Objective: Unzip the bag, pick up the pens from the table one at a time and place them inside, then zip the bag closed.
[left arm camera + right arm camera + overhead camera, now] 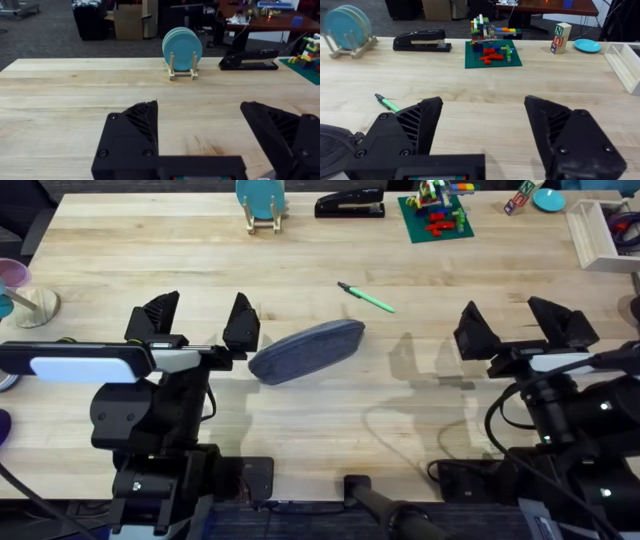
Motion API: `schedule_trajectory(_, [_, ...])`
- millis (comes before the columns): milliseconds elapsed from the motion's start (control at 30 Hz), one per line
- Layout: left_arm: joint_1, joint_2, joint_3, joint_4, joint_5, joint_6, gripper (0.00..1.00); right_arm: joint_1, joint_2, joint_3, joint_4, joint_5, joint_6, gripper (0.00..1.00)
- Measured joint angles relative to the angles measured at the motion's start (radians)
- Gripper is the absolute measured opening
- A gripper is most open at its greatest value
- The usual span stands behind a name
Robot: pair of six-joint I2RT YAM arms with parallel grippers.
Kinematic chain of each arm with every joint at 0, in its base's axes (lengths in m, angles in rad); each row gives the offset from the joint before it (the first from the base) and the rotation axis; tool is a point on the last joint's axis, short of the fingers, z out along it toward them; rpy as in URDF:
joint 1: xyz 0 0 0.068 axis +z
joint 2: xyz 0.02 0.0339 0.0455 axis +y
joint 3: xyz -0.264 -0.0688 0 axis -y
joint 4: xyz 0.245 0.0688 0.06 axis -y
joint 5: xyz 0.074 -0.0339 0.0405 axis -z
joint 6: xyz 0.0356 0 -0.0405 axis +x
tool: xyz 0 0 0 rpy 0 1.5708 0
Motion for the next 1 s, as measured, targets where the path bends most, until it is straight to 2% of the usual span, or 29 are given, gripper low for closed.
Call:
schedule_trajectory(767, [0.0,0.0,0.004,-0.002,-0.026,0.0,0.993,0.0,0.0,0.002,-0.007,0.007,0.0,0.996])
schedule_trajectory(867, [0.0,0.0,0.038,-0.028,-0.027,0.009,0.993,0.0,0.0,0.005,-0.011,0.008,0.0,0.996])
schedule_trajectory(1000, [0.0,0.001,0.148,-0.132,-0.027,0.029,0.993,0.0,0.0,0.032,-0.054,0.008,0.0,0.997])
